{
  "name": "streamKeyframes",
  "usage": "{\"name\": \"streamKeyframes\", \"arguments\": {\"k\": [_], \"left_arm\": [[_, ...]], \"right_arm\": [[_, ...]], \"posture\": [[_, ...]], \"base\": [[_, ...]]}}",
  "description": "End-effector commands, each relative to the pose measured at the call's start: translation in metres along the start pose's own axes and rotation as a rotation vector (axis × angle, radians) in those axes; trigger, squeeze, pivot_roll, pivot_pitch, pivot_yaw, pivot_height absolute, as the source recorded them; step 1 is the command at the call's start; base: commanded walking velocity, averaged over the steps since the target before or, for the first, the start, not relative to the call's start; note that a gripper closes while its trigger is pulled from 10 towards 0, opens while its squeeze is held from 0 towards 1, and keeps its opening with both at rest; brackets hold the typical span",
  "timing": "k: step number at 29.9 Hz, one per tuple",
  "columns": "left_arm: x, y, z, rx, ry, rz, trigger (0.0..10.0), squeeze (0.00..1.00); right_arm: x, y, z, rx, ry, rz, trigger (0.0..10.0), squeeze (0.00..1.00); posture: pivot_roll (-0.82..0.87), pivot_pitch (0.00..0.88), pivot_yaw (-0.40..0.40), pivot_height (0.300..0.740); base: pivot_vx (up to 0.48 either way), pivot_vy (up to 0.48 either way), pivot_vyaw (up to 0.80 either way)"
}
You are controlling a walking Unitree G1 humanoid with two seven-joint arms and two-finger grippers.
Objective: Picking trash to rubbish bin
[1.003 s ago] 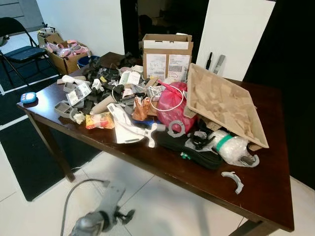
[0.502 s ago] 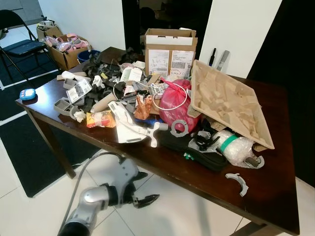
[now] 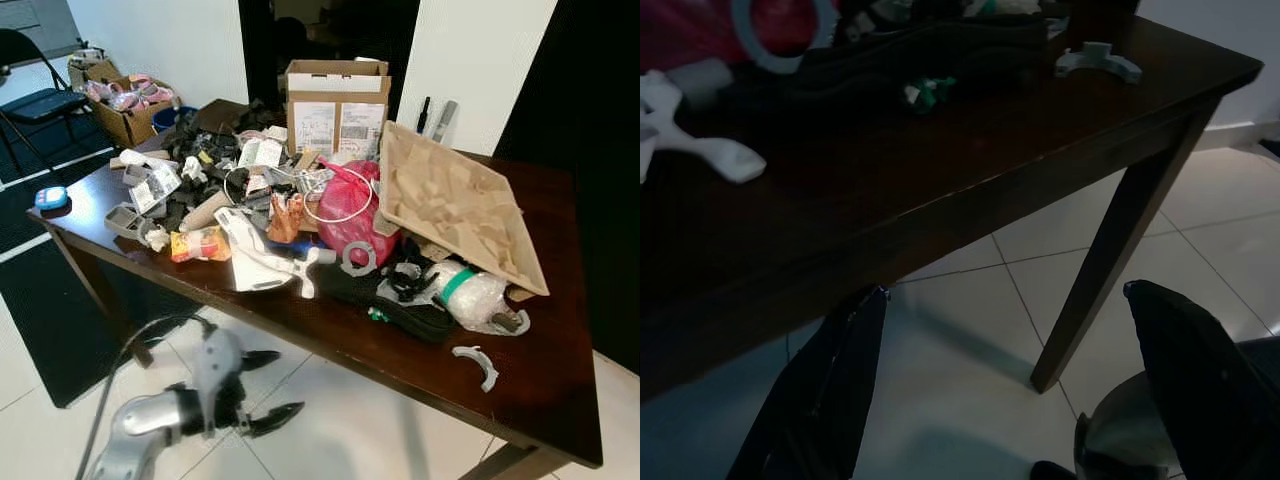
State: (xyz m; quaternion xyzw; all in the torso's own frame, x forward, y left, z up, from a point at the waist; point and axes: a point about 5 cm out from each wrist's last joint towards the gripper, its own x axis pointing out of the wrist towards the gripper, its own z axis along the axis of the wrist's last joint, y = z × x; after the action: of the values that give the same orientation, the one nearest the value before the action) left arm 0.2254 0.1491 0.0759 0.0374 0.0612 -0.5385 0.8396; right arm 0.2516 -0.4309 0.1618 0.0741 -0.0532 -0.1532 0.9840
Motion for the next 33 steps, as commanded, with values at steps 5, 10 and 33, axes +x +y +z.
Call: {"name": "streamKeyframes", "arguments": {"k": [5, 10, 33], "left_arm": [[-0.001, 0.004, -0.005, -0.025, 0.035, 0.024, 10.0, 0.00], [-0.002, 0.005, 0.002, -0.038, 0.026, 0.033, 10.0, 0.00], [-0.005, 0.005, 0.005, -0.059, 0.026, 0.032, 10.0, 0.00]], "right_arm": [[0.014, 0.044, 0.008, 0.028, -0.024, 0.379, 10.0, 0.00], [0.004, 0.049, 0.022, 0.022, -0.020, 0.660, 10.0, 0.00], [-0.025, 0.082, -0.014, -0.062, 0.302, 1.059, 10.0, 0.00]], "posture": [[0.04, 0.080, -0.006, 0.740], [0.04, 0.076, 0.000, 0.740], [0.03, 0.082, 0.003, 0.740]], "base": [[0.000, 0.000, 0.00], [0.000, 0.000, 0.00], [0.000, 0.000, 0.00]]}}
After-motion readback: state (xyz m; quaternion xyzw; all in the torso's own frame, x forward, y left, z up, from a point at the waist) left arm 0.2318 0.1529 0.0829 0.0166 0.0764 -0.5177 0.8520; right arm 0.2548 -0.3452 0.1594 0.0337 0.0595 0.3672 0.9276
